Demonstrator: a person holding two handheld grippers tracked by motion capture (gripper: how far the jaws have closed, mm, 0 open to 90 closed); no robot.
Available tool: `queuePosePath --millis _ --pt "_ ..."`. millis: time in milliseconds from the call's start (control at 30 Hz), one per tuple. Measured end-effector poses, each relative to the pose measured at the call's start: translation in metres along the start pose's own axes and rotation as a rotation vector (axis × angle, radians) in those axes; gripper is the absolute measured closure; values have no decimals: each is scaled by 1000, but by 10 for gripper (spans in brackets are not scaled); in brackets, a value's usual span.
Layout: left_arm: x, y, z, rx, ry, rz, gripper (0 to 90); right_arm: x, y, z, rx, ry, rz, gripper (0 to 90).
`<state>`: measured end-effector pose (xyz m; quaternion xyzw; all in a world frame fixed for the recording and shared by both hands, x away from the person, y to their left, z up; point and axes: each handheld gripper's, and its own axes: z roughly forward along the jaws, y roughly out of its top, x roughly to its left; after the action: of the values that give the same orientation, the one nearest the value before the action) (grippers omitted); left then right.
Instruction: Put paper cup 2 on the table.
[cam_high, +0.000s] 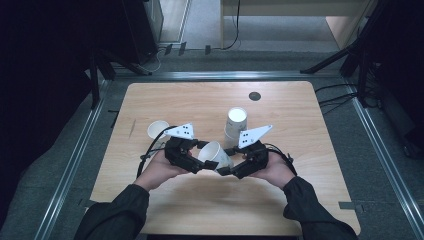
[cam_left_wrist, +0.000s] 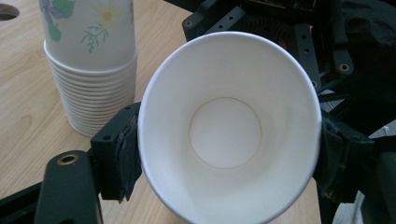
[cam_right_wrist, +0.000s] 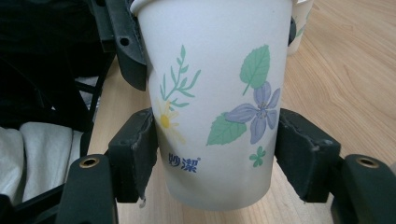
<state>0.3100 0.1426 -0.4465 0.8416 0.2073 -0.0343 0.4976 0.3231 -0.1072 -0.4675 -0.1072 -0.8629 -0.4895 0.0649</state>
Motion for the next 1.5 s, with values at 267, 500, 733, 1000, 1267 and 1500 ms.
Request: queuePosePath --millis 267,500,733,1000,1267,1500 --pt "-1 0 -1 0 0 2 220 1 -1 0 5 -1 5 321" --pt "0 1 -7 -23 5 -1 220 -2 -3 -1 12 -12 12 287" --pt "2 2 -15 -38 17 -4 221 -1 -7 -3 24 -17 10 282" --pt "4 -1 -28 -35 55 -5 222 -1 -10 -9 26 -42 8 282" --pt "6 -3 -47 -13 103 -14 222 3 -12 -32 18 -107 11 285" --pt "9 -11 -63 25 179 -29 222 -4 -23 -50 41 -196 64 303"
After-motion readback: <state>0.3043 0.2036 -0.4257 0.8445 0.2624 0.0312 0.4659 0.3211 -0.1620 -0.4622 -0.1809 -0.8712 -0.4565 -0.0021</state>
